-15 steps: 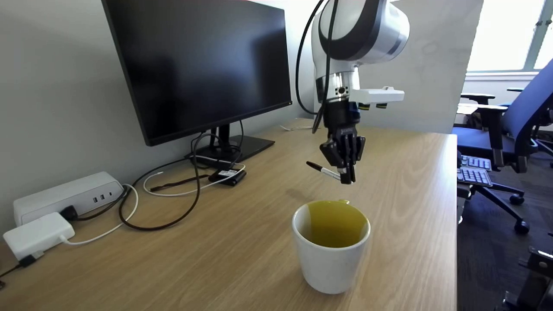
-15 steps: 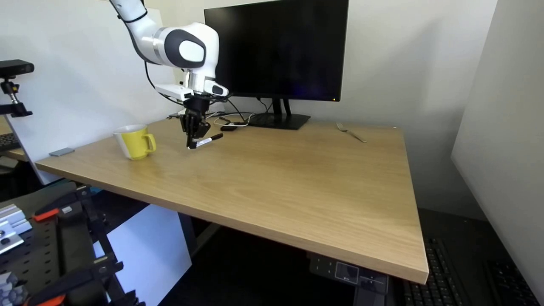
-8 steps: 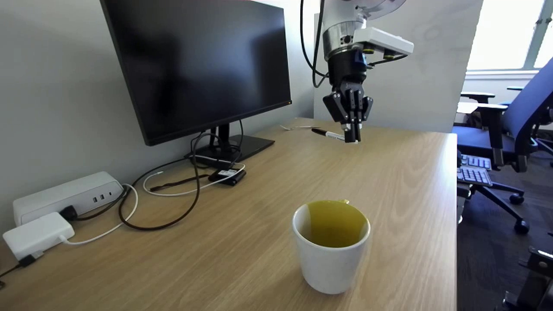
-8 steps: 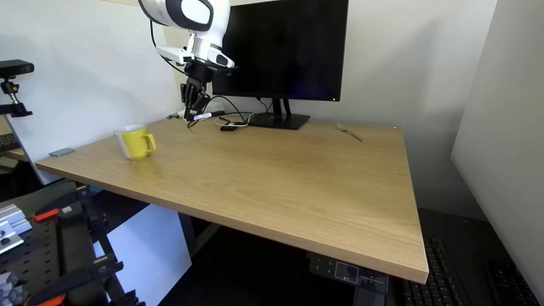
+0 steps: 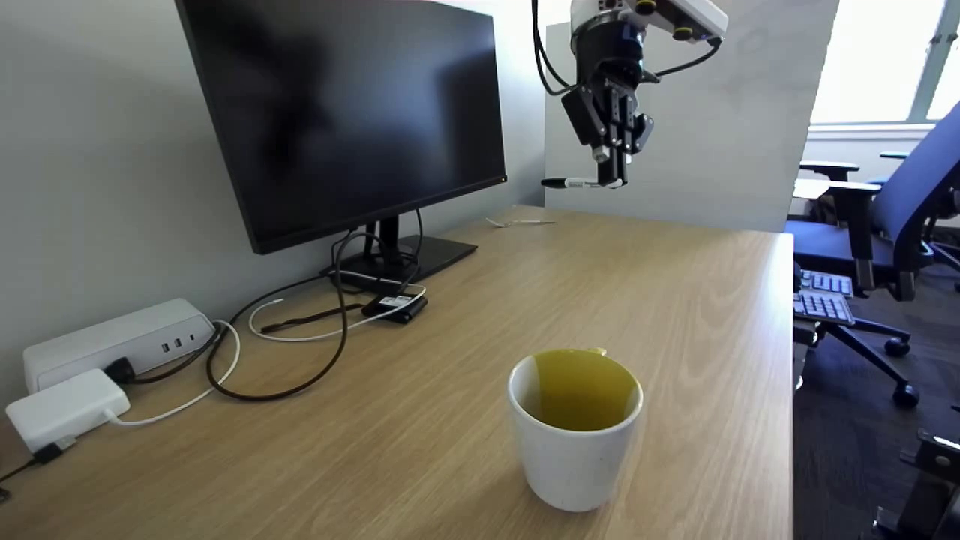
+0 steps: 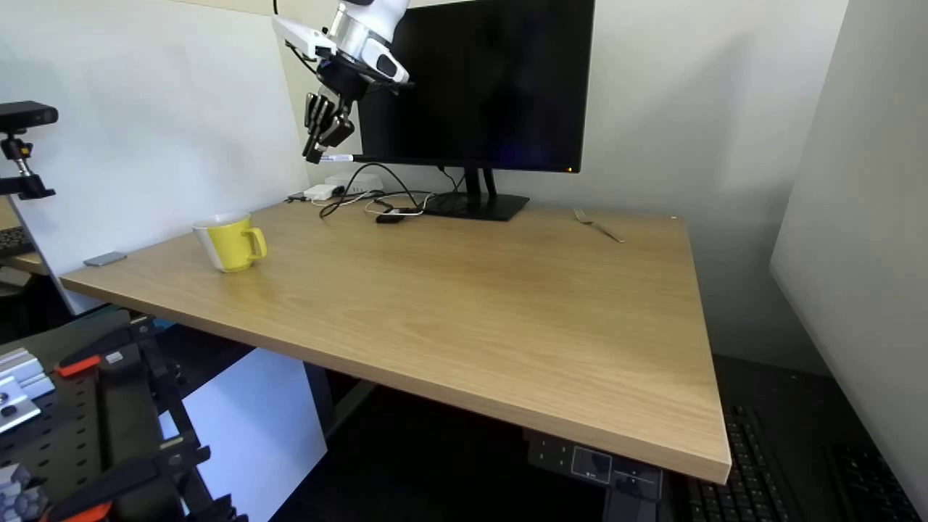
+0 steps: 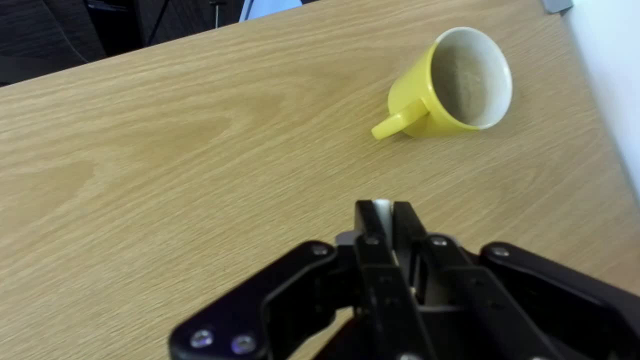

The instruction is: Move the cup to the left, put the marker inside the cup then take it out and place it on the table

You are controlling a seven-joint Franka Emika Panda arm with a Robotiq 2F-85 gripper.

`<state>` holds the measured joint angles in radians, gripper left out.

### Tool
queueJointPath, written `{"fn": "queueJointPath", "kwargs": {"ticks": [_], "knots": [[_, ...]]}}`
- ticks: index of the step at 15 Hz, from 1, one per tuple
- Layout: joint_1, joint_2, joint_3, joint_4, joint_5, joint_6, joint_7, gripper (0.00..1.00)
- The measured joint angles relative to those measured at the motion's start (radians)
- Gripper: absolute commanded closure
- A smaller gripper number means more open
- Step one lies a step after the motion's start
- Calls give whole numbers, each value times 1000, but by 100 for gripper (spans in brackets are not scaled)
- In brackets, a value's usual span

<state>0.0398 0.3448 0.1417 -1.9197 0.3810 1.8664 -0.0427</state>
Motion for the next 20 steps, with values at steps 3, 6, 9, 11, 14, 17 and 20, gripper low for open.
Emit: {"fn": "queueJointPath", "kwargs": {"ticks": [3, 6, 9, 11, 14, 17, 20], "knots": [[-17, 11, -11, 54, 51, -97, -3, 97], [-24, 42, -20, 119, 94, -181, -2, 97], [-24, 97, -20, 195, 138, -275, -1, 97], [-22, 141, -15, 249, 169, -346, -1, 97], [-15, 208, -9, 322, 202, -446, 4, 97], [-5, 261, -4, 370, 217, -526, 18, 97], [8, 293, -2, 398, 225, -581, 33, 97]]}}
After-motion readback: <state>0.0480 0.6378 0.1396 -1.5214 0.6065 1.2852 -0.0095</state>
